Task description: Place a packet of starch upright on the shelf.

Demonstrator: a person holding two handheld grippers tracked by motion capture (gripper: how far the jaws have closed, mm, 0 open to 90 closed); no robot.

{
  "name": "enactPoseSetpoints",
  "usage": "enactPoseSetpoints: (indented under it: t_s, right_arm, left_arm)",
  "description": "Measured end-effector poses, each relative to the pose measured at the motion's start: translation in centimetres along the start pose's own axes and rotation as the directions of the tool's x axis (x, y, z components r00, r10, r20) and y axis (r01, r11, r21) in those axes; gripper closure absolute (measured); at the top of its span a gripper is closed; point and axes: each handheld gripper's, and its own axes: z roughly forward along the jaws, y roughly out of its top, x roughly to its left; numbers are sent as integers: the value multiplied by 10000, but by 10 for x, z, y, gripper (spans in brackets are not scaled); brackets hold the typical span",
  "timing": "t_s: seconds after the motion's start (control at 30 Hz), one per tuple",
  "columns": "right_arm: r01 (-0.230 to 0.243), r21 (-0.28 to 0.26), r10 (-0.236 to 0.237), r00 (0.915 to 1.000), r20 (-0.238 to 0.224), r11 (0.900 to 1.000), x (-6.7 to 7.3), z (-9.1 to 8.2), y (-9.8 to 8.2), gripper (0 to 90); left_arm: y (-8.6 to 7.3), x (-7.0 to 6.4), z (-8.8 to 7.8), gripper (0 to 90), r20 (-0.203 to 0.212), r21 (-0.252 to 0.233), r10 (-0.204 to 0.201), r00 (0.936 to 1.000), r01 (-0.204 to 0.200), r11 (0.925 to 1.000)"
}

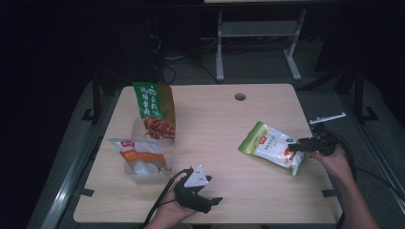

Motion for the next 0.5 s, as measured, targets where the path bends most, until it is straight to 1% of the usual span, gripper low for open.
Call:
enactPoseSetpoints:
  t_s: [0.03,0.13,0.27,0.33,0.5]
  right_arm:
    - [86,34,-86,10000,-29,10000,2,0,-1,306]
    - [133,110,-132,9999,-73,9999,8,0,-4,305]
    - [174,180,-175,9998,58,9997,18,-1,-7,304]
    - [175,226,-175,9998,7,9996,22,-1,-9,303]
    - [395,470,-388,9991,-168,9981,32,-1,-12,301]
  left_arm:
    - [0,0,0,245,-3,-12,5,10000,-5,10000]
    - [0,0,0,245,-5,-22,-15,10000,15,10000]
    - [1,-1,1,246,14,14,42,10000,-42,10000]
    - [2,-1,3,246,37,6,25,10000,-25,10000]
    - [4,-2,7,249,72,78,97,9999,-98,9999]
